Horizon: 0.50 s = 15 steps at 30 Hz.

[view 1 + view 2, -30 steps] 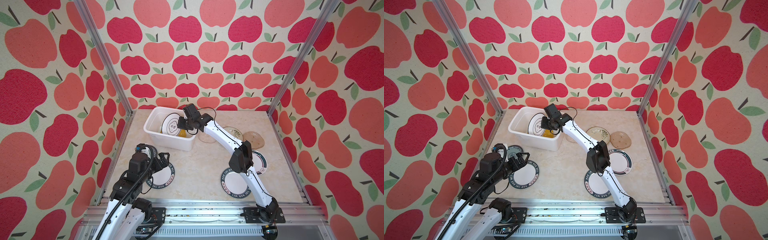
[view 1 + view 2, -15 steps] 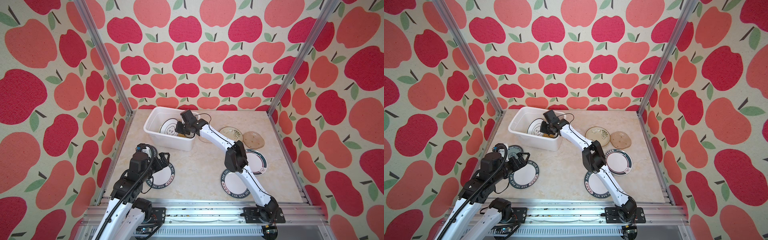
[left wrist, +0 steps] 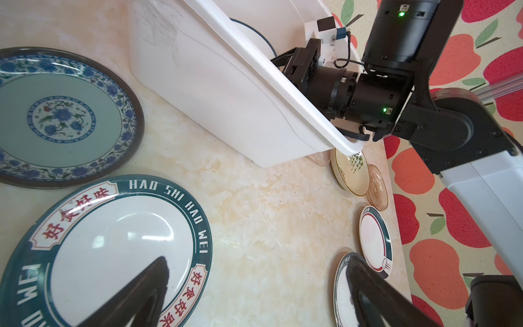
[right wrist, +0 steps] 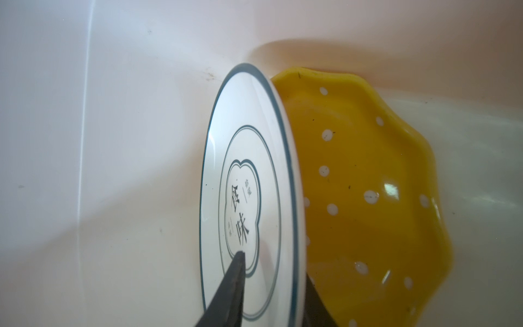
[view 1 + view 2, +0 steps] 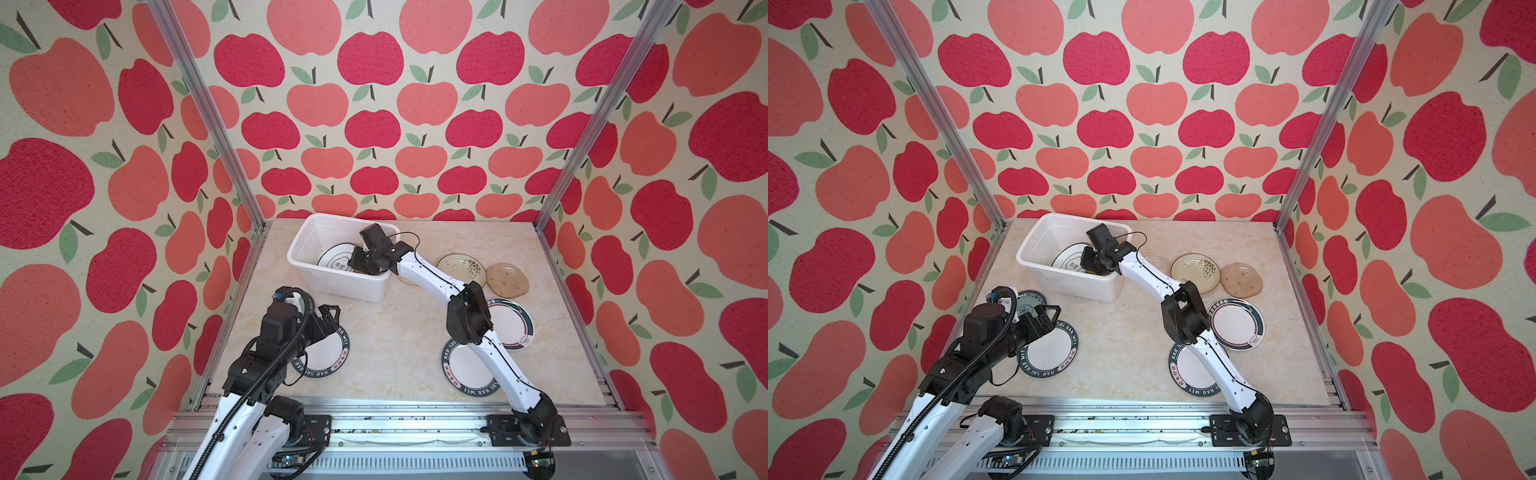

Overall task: Place the plates into the plastic bin on the countertop
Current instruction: 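Lower the cloud-centre plate into the bin with the right gripper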

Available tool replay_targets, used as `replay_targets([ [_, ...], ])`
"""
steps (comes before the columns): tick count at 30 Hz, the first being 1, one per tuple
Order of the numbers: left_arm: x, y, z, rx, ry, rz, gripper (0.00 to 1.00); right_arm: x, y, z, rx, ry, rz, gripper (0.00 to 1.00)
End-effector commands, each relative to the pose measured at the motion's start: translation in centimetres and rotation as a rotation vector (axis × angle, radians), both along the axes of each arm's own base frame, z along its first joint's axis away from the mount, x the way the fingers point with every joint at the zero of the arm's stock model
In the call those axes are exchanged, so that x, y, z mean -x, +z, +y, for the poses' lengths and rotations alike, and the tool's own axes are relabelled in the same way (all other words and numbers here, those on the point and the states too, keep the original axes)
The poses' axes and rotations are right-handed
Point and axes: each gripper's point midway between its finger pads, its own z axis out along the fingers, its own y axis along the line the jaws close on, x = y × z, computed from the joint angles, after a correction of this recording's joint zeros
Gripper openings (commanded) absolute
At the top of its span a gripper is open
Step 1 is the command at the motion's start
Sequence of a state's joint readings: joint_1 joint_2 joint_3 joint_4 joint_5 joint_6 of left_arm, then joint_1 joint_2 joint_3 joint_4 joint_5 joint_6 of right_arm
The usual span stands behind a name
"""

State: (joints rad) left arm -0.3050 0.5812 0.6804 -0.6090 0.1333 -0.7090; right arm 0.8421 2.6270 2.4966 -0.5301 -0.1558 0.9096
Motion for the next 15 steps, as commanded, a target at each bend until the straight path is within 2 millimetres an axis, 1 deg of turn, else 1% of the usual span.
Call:
replay_targets([
  [1,-0.1,0.3,-0.2,-0.001,-0.015,-0.011,0.99,0.0,-1.3,0.2,0.002,0.015,0.011,0.37],
  [2,-0.1,0.3,-0.2,0.0,-0.015,-0.01,0.99,0.1,-1.5,0.1,0.008,0.02,0.015,0.42],
  [7,-0.2,0.4,-0.1,-0.003,-0.012,-0.011,0.99,0.6,-2.7,-0.3,0.049,0.036,0.032,0.59],
  [11,-0.2,0.3,-0.2,-0.003,-0.015,-0.01,0.99,0.9,-3.4,-0.9,0.098,0.05,0.026,0.7],
  [13,-0.2,0.4,-0.2,-0.003,-0.016,-0.011,0.99,1.0,-3.6,-1.2,0.117,0.054,0.02,0.72],
  [15,-0.3,0.4,-0.2,-0.004,-0.016,-0.01,0.99,1.0,-3.7,-1.4,0.129,0.052,0.022,0.78],
])
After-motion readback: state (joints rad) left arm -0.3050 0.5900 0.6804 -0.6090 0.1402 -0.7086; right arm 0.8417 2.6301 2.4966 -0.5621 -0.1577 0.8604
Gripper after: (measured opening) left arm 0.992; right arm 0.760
